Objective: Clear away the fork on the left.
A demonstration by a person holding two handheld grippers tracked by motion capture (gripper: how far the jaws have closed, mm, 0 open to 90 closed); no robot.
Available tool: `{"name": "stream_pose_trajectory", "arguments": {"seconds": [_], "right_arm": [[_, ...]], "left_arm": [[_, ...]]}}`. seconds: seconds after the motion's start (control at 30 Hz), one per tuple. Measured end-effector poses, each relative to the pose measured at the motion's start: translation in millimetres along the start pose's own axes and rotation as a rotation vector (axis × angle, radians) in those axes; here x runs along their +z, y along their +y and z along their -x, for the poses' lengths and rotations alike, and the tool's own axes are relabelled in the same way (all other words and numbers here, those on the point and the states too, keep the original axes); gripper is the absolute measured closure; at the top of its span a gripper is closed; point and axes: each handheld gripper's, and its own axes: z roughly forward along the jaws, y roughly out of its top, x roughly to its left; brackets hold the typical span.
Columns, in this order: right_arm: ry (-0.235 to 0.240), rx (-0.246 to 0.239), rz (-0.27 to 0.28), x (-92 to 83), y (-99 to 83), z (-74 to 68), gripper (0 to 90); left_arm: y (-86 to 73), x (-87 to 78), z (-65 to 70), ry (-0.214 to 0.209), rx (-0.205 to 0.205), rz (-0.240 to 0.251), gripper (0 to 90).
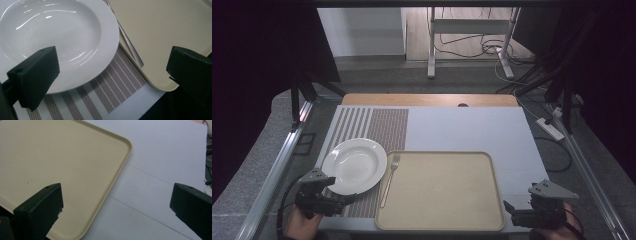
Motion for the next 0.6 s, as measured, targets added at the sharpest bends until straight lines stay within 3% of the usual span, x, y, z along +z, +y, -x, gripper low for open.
{"name": "stream_pose_trajectory", "arguments": {"seconds": [0.33, 0.6], "right_arm": [[-0.001, -0.001, -0.002, 0.2, 0.0, -0.1, 0.0], [-0.002, 0.000, -0.003, 0.2, 0.1, -0.2, 0.0]], "left_arm": [[-7.0, -10.4, 1.2, 0.017, -0.011, 0.033, 0.0], [-10.6, -15.2, 4.3, 0.043, 0.003, 0.025, 0.0]]}}
